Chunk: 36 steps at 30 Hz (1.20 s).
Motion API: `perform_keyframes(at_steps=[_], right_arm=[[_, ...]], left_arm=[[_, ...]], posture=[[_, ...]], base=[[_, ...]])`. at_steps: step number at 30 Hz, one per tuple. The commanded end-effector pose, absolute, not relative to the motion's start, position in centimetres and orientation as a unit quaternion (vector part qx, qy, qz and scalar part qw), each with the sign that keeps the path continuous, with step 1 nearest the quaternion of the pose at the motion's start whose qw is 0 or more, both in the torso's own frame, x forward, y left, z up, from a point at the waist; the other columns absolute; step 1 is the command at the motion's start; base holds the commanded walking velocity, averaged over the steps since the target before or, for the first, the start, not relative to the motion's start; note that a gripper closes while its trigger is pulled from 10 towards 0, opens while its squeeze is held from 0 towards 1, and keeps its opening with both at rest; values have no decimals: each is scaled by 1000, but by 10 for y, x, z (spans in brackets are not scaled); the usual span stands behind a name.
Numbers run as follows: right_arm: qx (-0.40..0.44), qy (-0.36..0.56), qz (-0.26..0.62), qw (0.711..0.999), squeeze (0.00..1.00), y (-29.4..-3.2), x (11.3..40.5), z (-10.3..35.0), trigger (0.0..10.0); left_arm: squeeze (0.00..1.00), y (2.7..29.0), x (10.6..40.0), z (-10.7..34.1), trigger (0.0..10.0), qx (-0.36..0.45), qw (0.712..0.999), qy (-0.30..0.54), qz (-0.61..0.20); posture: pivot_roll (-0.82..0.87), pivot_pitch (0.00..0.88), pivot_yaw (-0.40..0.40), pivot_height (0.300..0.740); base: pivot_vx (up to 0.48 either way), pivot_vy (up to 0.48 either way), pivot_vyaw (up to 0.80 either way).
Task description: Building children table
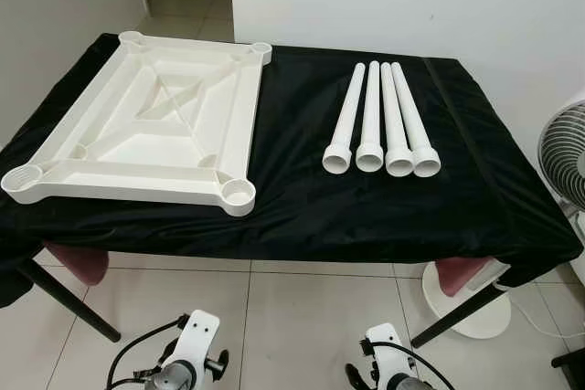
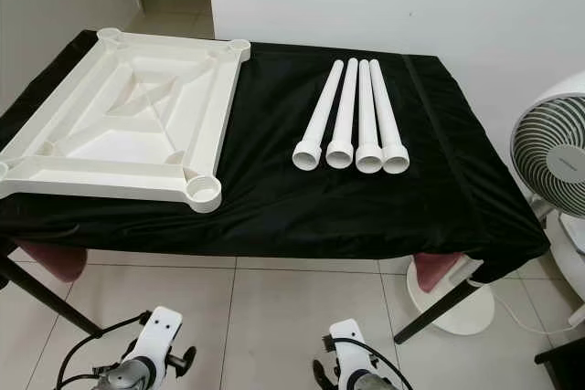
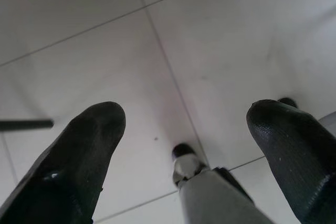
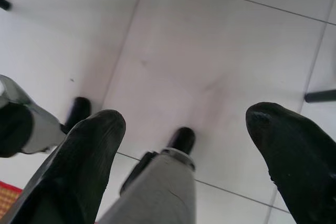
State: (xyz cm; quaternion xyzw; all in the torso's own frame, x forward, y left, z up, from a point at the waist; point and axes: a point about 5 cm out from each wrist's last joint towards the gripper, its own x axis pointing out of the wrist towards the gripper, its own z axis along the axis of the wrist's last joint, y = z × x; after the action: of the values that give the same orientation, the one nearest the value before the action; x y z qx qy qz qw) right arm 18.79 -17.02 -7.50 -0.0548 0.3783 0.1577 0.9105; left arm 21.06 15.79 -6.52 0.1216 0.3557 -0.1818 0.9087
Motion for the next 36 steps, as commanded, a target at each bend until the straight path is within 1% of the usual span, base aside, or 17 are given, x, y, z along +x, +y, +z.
perform_keyframes(at_steps=[1,2,6,9,12,15,17,19,21,22,26,28,30,31,32,34,36], right_arm=[[-46,374,175,909,0,-171,188,-74,10000],[-46,374,175,909,0,-171,188,-74,10000],[-39,355,241,903,0,-171,192,-68,10000],[-43,303,337,890,0,-178,198,-52,10000],[-44,292,357,886,0,-181,199,-48,10000],[-44,261,417,869,0,-189,203,-35,10000],[-44,261,417,869,0,-189,203,-35,10000],[-48,241,454,857,0,-193,206,-25,10000],[-48,235,465,852,0,-194,207,-22,10000],[-46,208,498,840,0,-196,213,-7,10000],[-45,186,521,832,0,-196,216,6,10000],[-34,139,567,811,0,-191,224,44,10000],[-34,139,567,811,0,-191,224,44,10000],[-29,122,588,799,0,-187,224,59,10000],[-29,122,588,799,0,-187,224,59,10000],[-26,88,622,778,0,-181,224,84,10000],[-25,70,627,775,0,-178,227,94,10000]], left_arm=[[0,154,210,-64,10000,118,903,348,-224],[0,154,210,-64,10000,118,903,348,-224],[0,151,216,-55,10000,129,897,310,-289],[0,149,222,-39,10000,129,879,251,-385],[0,149,223,-34,10000,126,874,236,-406],[0,149,226,-15,10000,114,855,191,-468],[0,149,226,-15,10000,114,855,191,-468],[0,148,225,1,10000,115,838,165,-508],[0,147,223,7,10000,113,832,157,-519],[0,144,222,27,10000,122,811,133,-556],[0,143,222,41,10000,129,797,118,-578],[0,141,223,69,10000,119,775,93,-614],[0,141,223,69,10000,119,775,93,-614],[0,139,222,83,10000,114,763,83,-630],[0,139,222,83,10000,114,763,83,-630],[0,138,220,111,10000,114,740,60,-660],[0,137,221,121,10000,114,737,48,-664]], posture=[[129,30,-17,740],[129,30,-17,740],[121,40,-11,740],[114,47,-9,740],[112,51,-9,740],[111,54,-10,740],[111,54,-10,740],[114,57,-12,740],[114,57,-12,740],[117,58,-12,740],[119,59,-10,740],[119,58,-3,740],[119,58,-3,740],[119,58,-3,740],[119,58,-3,740],[120,58,-1,740],[120,58,-1,740]], base=[[0,0,0],[0,0,0],[0,0,0],[0,0,0],[0,0,0],[0,0,0],[0,0,0],[0,0,0],[0,0,0],[0,0,0],[0,0,0],[0,0,0],[0,0,0],[0,0,0],[0,0,0],[0,0,0],[0,0,0]])
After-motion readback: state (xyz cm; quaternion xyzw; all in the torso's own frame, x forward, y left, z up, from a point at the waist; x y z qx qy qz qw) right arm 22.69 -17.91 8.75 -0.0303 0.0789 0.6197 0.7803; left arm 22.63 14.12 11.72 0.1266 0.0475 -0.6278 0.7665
